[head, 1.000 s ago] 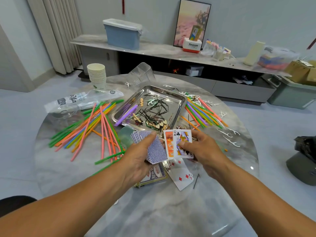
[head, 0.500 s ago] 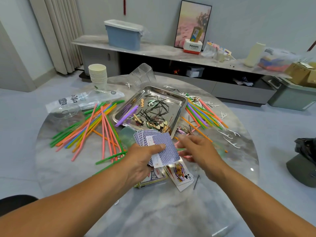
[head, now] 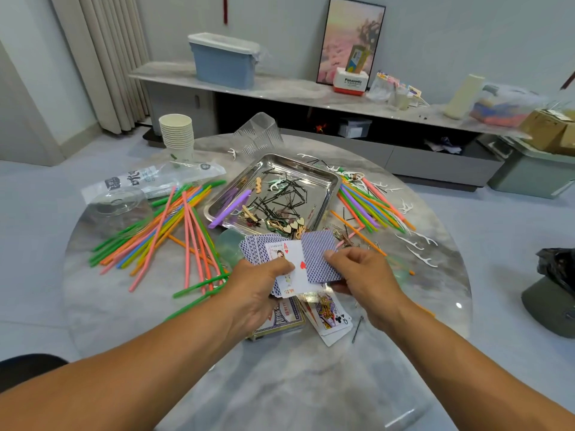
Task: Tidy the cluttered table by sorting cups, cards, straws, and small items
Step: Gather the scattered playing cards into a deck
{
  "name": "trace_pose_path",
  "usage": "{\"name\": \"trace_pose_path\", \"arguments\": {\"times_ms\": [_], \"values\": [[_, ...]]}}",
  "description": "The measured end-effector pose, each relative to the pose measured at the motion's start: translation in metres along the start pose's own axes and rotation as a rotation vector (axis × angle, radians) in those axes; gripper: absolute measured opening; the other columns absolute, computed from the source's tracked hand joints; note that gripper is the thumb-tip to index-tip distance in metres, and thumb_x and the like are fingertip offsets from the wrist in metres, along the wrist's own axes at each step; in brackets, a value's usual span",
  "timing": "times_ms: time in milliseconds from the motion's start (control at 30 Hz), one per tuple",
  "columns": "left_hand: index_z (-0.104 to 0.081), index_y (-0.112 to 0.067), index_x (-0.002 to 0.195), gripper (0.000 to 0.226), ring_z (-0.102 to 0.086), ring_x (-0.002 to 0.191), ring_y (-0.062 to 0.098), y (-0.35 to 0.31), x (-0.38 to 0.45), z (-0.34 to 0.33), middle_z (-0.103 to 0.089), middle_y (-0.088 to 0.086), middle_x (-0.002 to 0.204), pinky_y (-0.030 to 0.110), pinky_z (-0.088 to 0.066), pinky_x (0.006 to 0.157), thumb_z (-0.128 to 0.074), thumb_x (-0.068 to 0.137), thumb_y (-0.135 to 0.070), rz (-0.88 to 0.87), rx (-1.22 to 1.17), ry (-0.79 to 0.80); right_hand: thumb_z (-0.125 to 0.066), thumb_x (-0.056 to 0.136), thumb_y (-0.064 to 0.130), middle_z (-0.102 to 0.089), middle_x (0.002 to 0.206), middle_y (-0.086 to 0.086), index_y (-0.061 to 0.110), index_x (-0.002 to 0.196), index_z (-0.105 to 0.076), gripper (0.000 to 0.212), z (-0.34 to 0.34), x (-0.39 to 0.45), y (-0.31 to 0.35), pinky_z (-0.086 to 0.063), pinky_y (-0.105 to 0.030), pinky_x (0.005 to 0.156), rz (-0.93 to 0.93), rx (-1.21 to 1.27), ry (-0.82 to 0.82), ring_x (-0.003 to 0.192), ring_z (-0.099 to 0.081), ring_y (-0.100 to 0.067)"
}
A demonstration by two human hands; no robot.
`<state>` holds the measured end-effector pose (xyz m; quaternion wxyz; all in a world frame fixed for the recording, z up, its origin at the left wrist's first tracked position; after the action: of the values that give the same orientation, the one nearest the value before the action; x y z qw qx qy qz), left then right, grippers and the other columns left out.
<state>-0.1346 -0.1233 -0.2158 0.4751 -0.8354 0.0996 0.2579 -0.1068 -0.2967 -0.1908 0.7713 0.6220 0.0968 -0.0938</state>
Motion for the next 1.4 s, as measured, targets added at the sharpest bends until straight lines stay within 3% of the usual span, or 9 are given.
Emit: {"name": "trace_pose_path", "arguments": {"times_ms": [133,267,433,633,767,900,1033,1200,1400], "values": [[-0.068,-0.003,0.106,0.024,-0.073,0.09,0.034,0.002,0.0,-0.001,-0.075,0.02,0.104,0.046,-0.059,0.077,-0.063,0.088,0.012,0.0,0.009,0.017,-0.065,0.095,0.021,-0.063,0.088,-0.014,0.011,0.078,-0.061,0.02,0.007,-0.002,0.015,-0.059,-0.036,0.062,0.347,-0.307,-0.182,0.076,-0.068,-0.019],[-0.069,0.004,0.113,0.033,-0.073,0.085,0.038,0.002,-0.004,-0.009,-0.074,0.024,0.101,0.057,-0.058,0.082,-0.059,0.084,0.018,-0.036,0.037,0.095,-0.056,0.097,0.05,-0.056,0.093,0.008,0.024,0.082,-0.057,0.03,-0.022,-0.014,0.01,-0.046,-0.03,0.073,0.598,-0.645,-0.004,0.088,-0.055,-0.01],[-0.069,0.004,0.112,0.032,-0.074,0.082,0.037,0.004,-0.004,-0.005,-0.074,0.024,0.1,0.044,-0.062,0.063,-0.063,0.083,0.018,-0.024,0.011,0.08,-0.026,0.105,0.059,-0.051,0.096,0.011,0.031,0.096,-0.052,0.039,-0.03,-0.021,0.004,-0.042,-0.033,0.08,0.579,-0.656,0.079,0.095,-0.051,-0.008],[-0.071,0.001,0.107,0.029,-0.075,0.076,0.032,0.004,-0.005,-0.004,-0.076,0.02,0.096,0.039,-0.061,0.06,-0.067,0.082,0.015,-0.031,-0.001,0.026,-0.026,0.107,0.037,-0.021,0.165,0.003,0.036,0.157,-0.023,0.051,-0.035,-0.021,0.001,-0.033,-0.039,0.116,0.461,-0.792,0.057,0.149,-0.025,-0.016],[-0.071,0.003,0.109,0.031,-0.075,0.082,0.035,0.004,-0.007,-0.004,-0.075,0.022,0.099,0.04,-0.062,0.059,-0.064,0.082,0.017,-0.026,-0.02,0.024,-0.014,0.094,0.076,-0.013,0.167,0.01,0.04,0.158,-0.023,0.074,-0.041,-0.03,-0.001,-0.028,-0.041,0.117,0.344,-0.829,0.158,0.153,-0.016,-0.014],[-0.07,0.002,0.107,0.021,-0.075,0.078,0.033,0.006,-0.007,-0.007,-0.075,0.022,0.097,0.045,-0.063,0.066,-0.064,0.088,0.008,0.008,-0.092,0.05,-0.046,0.103,0.054,-0.062,0.128,0.005,0.033,0.136,-0.054,0.04,-0.035,-0.02,0.001,-0.049,-0.04,0.102,0.303,-0.466,0.045,0.122,-0.059,-0.015],[-0.063,0.001,0.113,0.021,-0.07,0.102,0.036,0.0,-0.007,-0.006,-0.073,0.024,0.107,0.056,-0.054,0.094,-0.05,0.1,-0.009,0.104,-0.212,0.098,-0.08,0.087,0.016,-0.074,0.103,-0.009,0.025,0.148,-0.043,0.071,-0.02,-0.004,-0.006,-0.062,-0.049,0.083,0.067,-0.071,0.03,0.089,-0.076,-0.023],[-0.062,0.006,0.115,0.025,-0.072,0.094,0.04,-0.002,-0.003,-0.007,-0.073,0.027,0.103,0.05,-0.062,0.074,-0.051,0.093,0.012,0.05,-0.111,0.08,-0.081,0.083,0.006,-0.076,0.079,-0.002,0.017,0.133,-0.06,0.055,-0.014,-0.002,-0.005,-0.055,-0.023,0.053,-0.08,0.093,0.054,0.066,-0.074,-0.015],[-0.059,0.003,0.12,0.033,-0.073,0.09,0.037,-0.005,0.003,0.005,-0.073,0.021,0.105,0.054,-0.061,0.071,-0.065,0.089,0.009,0.015,-0.12,-0.051,-0.069,0.094,0.004,-0.074,0.098,-0.005,0.021,0.126,-0.063,0.036,0.009,0.003,0.002,-0.056,-0.027,0.049,-0.095,0.021,-0.073,0.067,-0.072,-0.013]]}}
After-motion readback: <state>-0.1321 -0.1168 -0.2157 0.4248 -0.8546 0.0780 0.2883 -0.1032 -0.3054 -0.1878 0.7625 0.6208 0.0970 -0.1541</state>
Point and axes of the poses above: each hand's wrist, its own x-axis towards the middle knuckle, its own z-axis out of the back of the hand, y = z × x, the point moved 5 cm from there along x, towards the middle knuckle
